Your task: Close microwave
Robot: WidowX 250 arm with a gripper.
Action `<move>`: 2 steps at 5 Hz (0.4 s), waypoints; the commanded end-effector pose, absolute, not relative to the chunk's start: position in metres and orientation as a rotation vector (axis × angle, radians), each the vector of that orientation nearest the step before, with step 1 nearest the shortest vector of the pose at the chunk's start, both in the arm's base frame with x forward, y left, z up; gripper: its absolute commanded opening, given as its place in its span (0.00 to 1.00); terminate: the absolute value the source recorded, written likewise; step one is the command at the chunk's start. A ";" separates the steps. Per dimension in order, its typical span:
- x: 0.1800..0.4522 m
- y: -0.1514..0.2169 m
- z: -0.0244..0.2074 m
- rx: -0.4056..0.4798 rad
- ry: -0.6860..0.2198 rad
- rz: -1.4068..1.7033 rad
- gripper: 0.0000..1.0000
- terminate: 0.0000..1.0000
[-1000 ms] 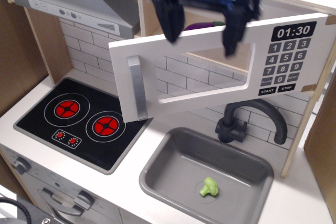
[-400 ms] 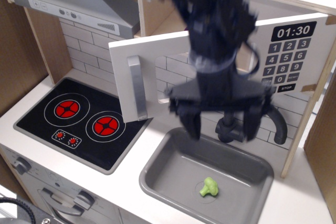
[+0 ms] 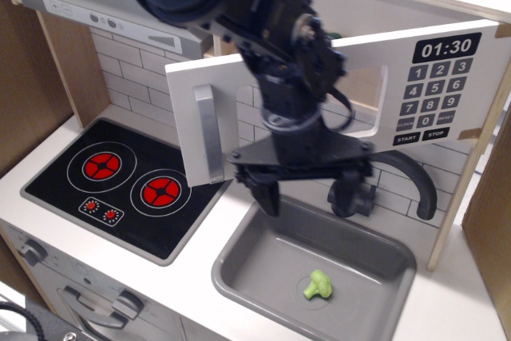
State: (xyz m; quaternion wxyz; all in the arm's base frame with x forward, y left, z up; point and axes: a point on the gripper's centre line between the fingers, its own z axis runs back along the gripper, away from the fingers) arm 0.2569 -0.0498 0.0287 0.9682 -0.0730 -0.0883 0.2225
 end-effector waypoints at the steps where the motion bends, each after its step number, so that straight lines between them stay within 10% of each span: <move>1: 0.286 -0.016 0.051 -0.115 -0.311 0.346 1.00 0.00; 2: 0.301 -0.006 0.058 -0.112 -0.359 0.336 1.00 0.00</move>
